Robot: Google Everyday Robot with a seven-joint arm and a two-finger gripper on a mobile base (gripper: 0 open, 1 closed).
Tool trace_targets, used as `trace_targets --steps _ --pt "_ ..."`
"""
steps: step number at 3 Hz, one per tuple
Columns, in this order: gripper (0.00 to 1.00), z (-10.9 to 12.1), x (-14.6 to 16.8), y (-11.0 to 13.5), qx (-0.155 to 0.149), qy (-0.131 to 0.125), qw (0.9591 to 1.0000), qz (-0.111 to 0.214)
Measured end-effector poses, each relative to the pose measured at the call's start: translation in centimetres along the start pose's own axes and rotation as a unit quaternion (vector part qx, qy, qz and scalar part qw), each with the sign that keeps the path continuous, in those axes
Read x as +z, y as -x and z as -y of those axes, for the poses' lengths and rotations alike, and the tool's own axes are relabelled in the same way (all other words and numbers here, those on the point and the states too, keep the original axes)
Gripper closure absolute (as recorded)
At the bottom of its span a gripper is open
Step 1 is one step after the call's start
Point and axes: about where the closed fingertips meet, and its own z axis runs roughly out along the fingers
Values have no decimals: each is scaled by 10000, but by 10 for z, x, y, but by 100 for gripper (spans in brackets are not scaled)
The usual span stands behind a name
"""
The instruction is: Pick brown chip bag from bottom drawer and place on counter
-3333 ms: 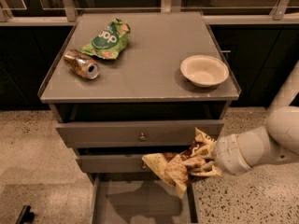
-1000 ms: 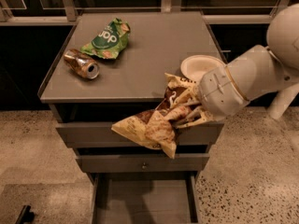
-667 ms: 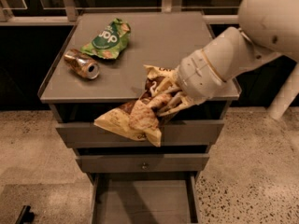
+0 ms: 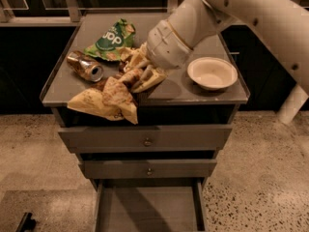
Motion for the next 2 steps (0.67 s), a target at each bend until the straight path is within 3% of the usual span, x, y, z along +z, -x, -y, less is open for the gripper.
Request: trace_targets --steps 1,2 --pt "100 37 5 -8 88 -13 9999 75" --pt "100 61 13 -34 364 -78 9991 187"
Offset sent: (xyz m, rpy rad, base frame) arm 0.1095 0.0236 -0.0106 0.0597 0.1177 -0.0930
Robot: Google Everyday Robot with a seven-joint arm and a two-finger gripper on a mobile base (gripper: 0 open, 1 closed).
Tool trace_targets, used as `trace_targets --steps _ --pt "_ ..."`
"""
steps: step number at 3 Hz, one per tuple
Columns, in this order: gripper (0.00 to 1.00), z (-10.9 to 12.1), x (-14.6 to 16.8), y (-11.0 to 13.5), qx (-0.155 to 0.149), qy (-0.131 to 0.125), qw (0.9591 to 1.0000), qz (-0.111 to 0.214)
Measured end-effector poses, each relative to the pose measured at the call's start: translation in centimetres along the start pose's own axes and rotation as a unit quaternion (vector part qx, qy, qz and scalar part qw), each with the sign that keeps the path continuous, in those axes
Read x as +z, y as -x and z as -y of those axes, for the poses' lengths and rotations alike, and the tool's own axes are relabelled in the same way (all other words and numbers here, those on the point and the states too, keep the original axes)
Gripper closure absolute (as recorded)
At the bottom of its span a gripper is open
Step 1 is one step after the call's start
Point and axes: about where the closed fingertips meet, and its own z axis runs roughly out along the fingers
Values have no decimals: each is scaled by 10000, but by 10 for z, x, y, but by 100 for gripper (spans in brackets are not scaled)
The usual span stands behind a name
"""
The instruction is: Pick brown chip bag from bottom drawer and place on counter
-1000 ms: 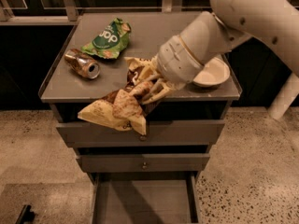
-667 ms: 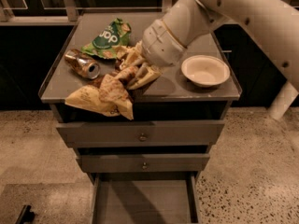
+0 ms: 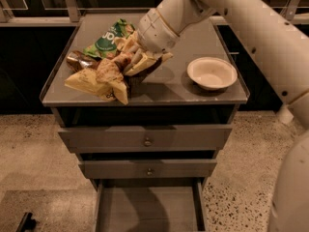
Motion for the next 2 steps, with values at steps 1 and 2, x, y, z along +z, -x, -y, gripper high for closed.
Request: trace_targets --steps 1,2 --pt "100 13 10 -31 295 -64 9995 88" --pt "81 15 11 -34 307 -76 9995 98"
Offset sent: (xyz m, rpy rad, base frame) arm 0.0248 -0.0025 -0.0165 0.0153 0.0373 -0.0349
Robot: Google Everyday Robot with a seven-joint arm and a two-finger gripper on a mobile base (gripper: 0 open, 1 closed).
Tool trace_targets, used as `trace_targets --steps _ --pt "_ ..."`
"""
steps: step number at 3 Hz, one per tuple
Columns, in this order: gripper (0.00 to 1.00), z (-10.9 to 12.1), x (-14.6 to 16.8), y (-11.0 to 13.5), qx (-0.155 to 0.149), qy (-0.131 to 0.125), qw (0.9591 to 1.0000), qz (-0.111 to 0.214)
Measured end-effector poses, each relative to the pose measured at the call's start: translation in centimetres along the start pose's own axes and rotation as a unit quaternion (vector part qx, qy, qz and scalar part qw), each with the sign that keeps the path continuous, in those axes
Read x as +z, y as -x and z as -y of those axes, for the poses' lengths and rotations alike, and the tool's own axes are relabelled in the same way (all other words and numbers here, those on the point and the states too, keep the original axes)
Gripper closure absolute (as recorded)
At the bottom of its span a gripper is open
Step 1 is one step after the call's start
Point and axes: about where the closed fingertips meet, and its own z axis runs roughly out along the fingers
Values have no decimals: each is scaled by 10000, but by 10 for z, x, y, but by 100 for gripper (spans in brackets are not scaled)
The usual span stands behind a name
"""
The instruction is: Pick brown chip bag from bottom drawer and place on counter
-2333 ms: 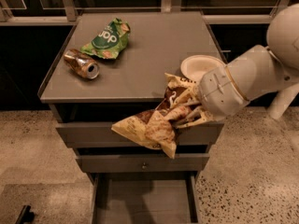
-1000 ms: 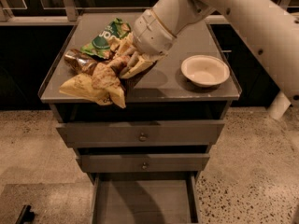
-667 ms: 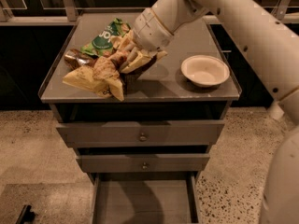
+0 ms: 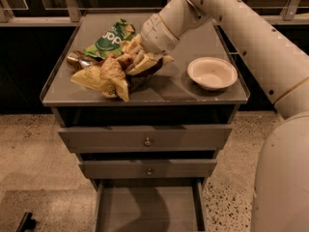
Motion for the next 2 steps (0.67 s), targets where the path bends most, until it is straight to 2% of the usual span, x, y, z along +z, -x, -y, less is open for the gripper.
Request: trace_targets --steps 2 --pt "35 0 0 0 0 0 10000 0"
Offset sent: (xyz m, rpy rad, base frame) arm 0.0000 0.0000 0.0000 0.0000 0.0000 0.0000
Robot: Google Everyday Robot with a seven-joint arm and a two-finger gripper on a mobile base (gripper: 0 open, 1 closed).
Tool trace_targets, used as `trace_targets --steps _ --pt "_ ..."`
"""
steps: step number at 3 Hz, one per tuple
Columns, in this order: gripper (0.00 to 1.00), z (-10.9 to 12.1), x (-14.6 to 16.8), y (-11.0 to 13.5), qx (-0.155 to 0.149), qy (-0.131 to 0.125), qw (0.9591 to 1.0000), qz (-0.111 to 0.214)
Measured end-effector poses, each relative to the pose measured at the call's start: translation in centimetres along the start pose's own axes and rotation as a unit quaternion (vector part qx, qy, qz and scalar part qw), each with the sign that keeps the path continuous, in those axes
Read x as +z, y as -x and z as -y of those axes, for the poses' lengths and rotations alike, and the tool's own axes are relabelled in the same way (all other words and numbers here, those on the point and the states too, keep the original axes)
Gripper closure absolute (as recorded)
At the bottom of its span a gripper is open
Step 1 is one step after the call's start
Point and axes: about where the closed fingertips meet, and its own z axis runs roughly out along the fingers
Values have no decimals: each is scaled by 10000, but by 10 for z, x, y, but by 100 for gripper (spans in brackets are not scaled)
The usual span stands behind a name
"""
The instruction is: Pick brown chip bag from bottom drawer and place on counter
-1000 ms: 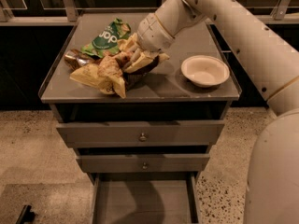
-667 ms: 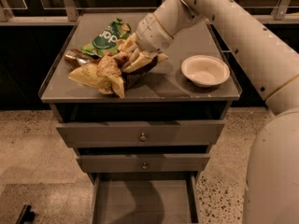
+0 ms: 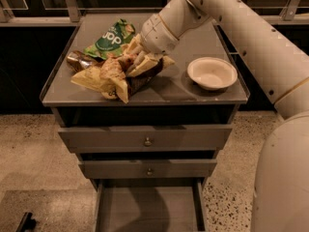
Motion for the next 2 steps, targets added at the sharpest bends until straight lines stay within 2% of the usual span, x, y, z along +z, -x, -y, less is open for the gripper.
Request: trace_targets --steps 1,2 --pt "11 0 0 0 0 0 10000 0" --pt "0 0 0 0 0 0 10000 0"
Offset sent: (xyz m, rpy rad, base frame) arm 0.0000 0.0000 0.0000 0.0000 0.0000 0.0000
